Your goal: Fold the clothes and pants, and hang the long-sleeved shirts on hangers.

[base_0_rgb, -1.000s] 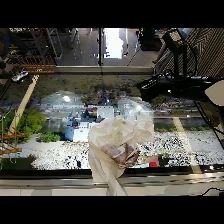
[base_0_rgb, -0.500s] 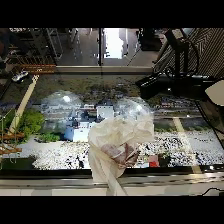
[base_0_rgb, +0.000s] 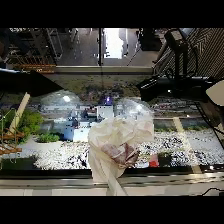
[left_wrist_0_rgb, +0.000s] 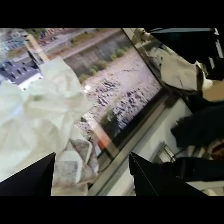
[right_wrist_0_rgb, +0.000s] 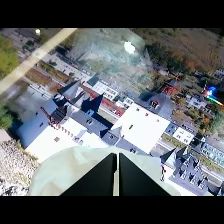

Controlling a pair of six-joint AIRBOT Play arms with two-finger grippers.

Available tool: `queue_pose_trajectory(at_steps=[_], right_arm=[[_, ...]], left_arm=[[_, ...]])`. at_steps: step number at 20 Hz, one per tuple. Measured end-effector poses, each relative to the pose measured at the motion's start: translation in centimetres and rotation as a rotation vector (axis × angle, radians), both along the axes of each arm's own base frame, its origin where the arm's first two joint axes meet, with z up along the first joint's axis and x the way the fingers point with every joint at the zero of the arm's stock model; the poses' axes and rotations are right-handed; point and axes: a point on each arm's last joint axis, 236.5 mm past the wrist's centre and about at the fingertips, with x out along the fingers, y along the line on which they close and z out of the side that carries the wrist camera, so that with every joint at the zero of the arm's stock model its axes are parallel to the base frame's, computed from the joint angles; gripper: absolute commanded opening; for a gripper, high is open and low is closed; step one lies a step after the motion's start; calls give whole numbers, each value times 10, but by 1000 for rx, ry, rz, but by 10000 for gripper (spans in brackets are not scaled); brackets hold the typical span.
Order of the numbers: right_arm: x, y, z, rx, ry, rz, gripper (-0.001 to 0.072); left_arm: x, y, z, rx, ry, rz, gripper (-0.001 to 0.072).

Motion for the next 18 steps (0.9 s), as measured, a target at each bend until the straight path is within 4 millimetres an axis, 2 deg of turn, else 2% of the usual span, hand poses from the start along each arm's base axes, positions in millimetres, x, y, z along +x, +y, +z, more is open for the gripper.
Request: queue_pose_trajectory(at_steps=[3,6,12,13,14,15,16,17,18], right_arm=[[-5,-5,-11,-42,35,2,85],[-7,-10,-18,-76,54,-1,240],[-17,-18,-33,-133,117,3,245],[-19,-19,-35,-138,129,3,297],[-20,-19,-37,-137,142,0,413],[-22,-21,-39,-135,159,-10,467],[-22,-23,-41,-129,178,-28,473],[-20,-26,-44,-117,202,-54,550],[-19,-30,-51,-105,239,-83,586]], left_arm=[[-2,-17,-8,-20,37,-73,513],[-4,-28,-12,-55,76,-124,513],[0,-34,-20,-75,123,-152,513],[1,-34,-21,-77,127,-153,513],[3,-35,-23,-78,133,-154,517],[3,-36,-25,-78,137,-157,518],[4,-37,-26,-73,133,-164,518],[4,-39,-32,-47,126,-170,517],[4,-42,-44,12,120,-170,513]])
